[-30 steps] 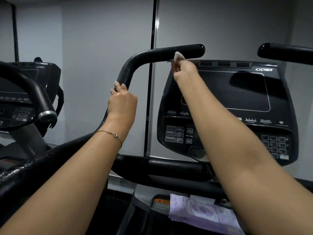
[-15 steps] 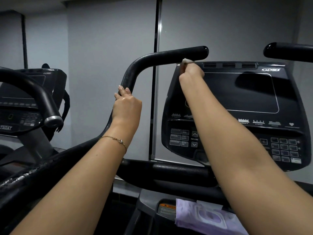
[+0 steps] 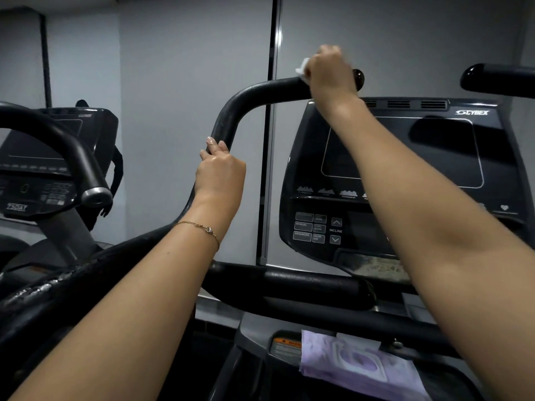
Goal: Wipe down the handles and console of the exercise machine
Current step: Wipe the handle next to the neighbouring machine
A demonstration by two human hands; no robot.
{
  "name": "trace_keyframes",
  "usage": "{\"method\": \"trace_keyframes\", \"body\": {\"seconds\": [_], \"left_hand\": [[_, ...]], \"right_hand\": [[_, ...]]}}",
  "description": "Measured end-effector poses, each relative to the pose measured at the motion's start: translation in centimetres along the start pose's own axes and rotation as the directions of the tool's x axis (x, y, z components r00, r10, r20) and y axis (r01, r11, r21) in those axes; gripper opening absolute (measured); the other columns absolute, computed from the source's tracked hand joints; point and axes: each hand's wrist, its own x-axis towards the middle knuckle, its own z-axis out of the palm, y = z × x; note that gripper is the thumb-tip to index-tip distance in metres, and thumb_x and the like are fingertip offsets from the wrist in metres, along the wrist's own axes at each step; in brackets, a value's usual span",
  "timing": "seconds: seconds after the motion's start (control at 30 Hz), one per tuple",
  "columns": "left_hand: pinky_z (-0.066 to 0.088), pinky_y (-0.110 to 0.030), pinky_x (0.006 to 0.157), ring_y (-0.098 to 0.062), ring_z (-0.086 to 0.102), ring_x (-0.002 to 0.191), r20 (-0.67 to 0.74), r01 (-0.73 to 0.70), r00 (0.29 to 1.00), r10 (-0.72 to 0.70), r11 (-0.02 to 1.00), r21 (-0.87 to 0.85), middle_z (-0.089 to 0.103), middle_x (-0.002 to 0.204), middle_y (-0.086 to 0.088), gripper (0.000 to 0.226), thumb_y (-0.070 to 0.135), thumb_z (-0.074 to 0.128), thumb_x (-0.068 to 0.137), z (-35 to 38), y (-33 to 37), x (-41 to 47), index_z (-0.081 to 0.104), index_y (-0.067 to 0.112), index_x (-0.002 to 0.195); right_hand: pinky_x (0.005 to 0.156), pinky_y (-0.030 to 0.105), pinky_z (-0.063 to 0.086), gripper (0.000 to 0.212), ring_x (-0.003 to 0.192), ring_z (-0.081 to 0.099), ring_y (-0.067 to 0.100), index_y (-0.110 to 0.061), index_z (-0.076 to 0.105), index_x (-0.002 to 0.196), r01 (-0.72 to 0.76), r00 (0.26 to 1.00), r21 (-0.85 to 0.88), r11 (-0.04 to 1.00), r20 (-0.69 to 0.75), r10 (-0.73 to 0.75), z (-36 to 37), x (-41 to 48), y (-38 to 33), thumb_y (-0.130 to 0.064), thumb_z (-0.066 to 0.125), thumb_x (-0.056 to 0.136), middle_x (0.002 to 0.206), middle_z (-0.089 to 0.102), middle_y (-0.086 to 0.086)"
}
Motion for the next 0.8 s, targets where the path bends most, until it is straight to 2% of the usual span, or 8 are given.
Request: {"method": "trace_keyframes", "body": {"seconds": [0.13,0.2,0.3,0.4,0.5,0.6,0.73,0.8], "left_hand": [[0.046,-0.040,0.097,-0.042,0.034,0.135,0.001,-0.003,1.000,0.003,1.000,-0.014,0.015,0.149,-0.035,0.066,-0.010,0.047,0.090,0.0,-0.2,-0.2,0.009,-0.013,0.144],[0.045,-0.040,0.098,-0.041,0.032,0.136,0.005,-0.005,1.000,0.005,1.000,-0.026,0.014,0.150,-0.034,0.066,-0.010,0.047,0.090,-0.1,-0.3,-0.4,0.009,-0.012,0.144],[0.046,-0.040,0.097,-0.041,0.030,0.137,0.015,-0.007,1.000,0.008,0.999,-0.039,0.013,0.151,-0.034,0.066,-0.010,0.046,0.090,-0.2,-0.3,-0.4,0.008,-0.012,0.145],[0.046,-0.040,0.097,-0.040,0.027,0.139,0.022,0.022,1.000,-0.019,0.995,-0.096,0.010,0.152,-0.032,0.067,-0.009,0.046,0.091,-0.3,-0.2,-0.4,0.007,-0.011,0.145],[0.045,-0.038,0.097,-0.036,0.025,0.141,0.014,0.057,0.998,-0.056,0.983,-0.172,0.009,0.154,-0.027,0.067,-0.009,0.045,0.091,-0.3,-0.1,-0.6,0.007,-0.009,0.146],[0.045,-0.038,0.097,-0.033,0.025,0.141,0.009,0.082,0.997,-0.082,0.972,-0.219,0.008,0.156,-0.023,0.068,-0.008,0.046,0.091,-0.3,-0.2,-0.7,0.008,-0.006,0.147],[0.045,-0.039,0.097,-0.032,0.026,0.141,0.019,0.116,0.993,-0.115,0.956,-0.270,0.009,0.156,-0.021,0.070,-0.008,0.049,0.090,-0.8,0.0,-0.7,0.010,-0.004,0.148],[0.044,-0.039,0.099,-0.030,0.024,0.142,0.009,0.124,0.992,-0.127,0.947,-0.298,0.009,0.157,-0.018,0.073,-0.008,0.051,0.088,-0.8,-0.1,-1.0,0.010,-0.002,0.148]], "right_hand": [[0.087,0.032,0.042,0.021,0.097,0.048,0.027,0.004,0.059,0.105,0.183,0.983,-0.031,0.983,0.022,-0.182,1.5,-0.1,-4.2,-0.003,0.040,0.096,0.112,0.057,0.017],[0.087,0.034,0.043,0.022,0.104,0.048,0.030,0.004,0.055,0.108,0.313,0.949,-0.085,0.946,0.073,-0.307,1.9,-0.9,-5.5,-0.002,0.039,0.094,0.115,0.055,0.018],[0.094,0.038,0.043,0.032,0.112,0.048,0.031,0.003,0.056,0.112,0.273,0.961,-0.126,0.954,0.093,-0.262,1.6,-0.4,-4.6,-0.023,0.048,0.095,0.118,0.054,0.017],[0.091,0.030,0.042,0.027,0.109,0.050,0.027,0.000,0.063,0.109,0.154,0.988,-0.084,0.985,0.029,-0.152,1.5,0.4,-3.9,-0.020,0.048,0.096,0.114,0.058,0.014],[0.079,0.028,0.042,0.023,0.102,0.055,0.028,0.002,0.064,0.100,0.310,0.945,0.034,0.950,0.101,-0.312,2.5,-0.5,-6.5,-0.009,0.045,0.096,0.109,0.060,0.014],[0.069,0.027,0.035,0.017,0.095,0.057,0.029,0.000,0.062,0.097,0.441,0.883,0.052,0.896,0.157,-0.443,3.0,-1.0,-7.4,-0.002,0.045,0.093,0.104,0.060,0.016],[0.075,0.031,0.038,0.023,0.100,0.054,0.030,0.001,0.062,0.103,0.397,0.909,0.052,0.916,0.118,-0.400,2.7,0.1,-7.1,-0.012,0.043,0.098,0.107,0.056,0.016],[0.080,0.030,0.039,0.030,0.097,0.055,0.028,0.000,0.065,0.101,0.476,0.856,0.100,0.874,0.175,-0.486,2.8,-0.5,-8.2,-0.020,0.043,0.098,0.106,0.057,0.015]]}}
